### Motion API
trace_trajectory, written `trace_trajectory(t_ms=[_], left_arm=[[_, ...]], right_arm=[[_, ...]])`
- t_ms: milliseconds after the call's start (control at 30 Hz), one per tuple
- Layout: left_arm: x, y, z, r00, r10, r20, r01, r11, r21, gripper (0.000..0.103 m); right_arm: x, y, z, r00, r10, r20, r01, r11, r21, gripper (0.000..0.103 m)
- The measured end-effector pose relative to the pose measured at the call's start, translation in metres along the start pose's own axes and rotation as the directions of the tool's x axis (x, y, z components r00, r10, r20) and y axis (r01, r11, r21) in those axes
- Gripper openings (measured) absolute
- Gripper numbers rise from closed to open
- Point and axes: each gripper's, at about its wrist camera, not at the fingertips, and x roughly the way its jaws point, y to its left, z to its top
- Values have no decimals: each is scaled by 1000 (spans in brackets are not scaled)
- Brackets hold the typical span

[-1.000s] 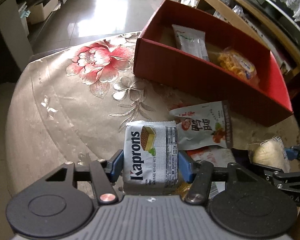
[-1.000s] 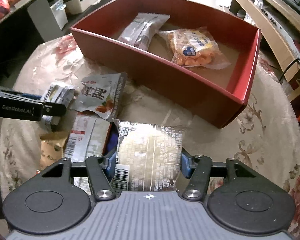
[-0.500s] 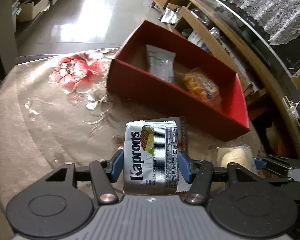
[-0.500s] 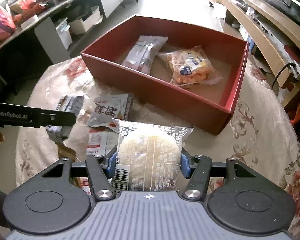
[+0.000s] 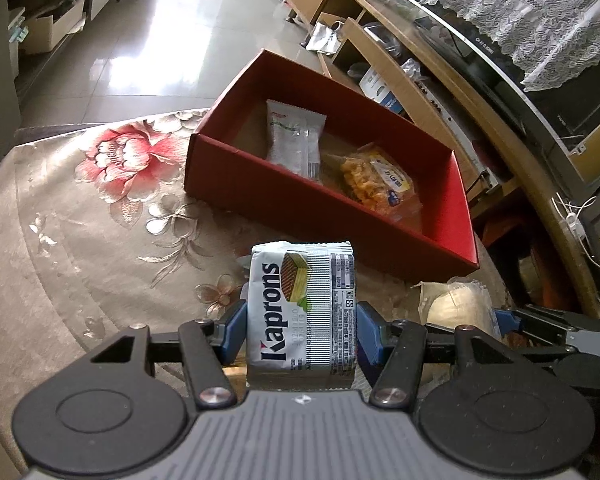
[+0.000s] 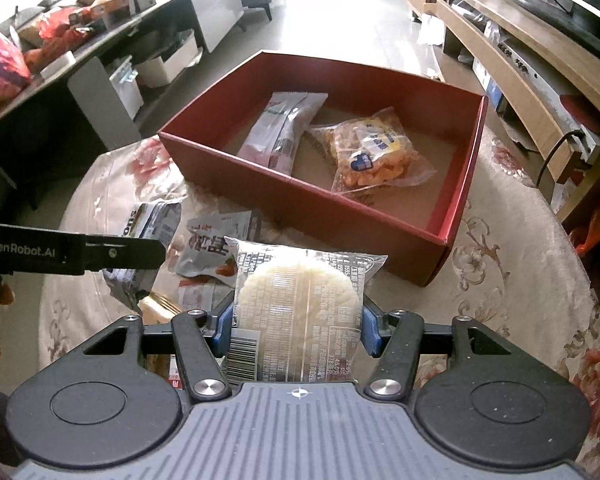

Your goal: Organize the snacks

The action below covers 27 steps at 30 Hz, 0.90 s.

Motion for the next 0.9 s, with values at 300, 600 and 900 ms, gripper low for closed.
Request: trace_trajectory(t_ms=[300, 600, 900], left_arm=[[-2, -11, 8, 999, -24, 21, 24, 1000, 15, 59], [-1, -21, 20, 997, -71, 38, 70, 997, 27, 59], [3, -31, 39, 994, -95, 61, 93, 995, 26, 59]], right_arm=[[-6, -3, 8, 999, 9, 34, -10, 1000, 18, 66], [-14, -11, 24, 996, 17, 82, -21, 998, 52, 66], [-16, -20, 40, 993, 18, 119, -28, 996, 81, 66]])
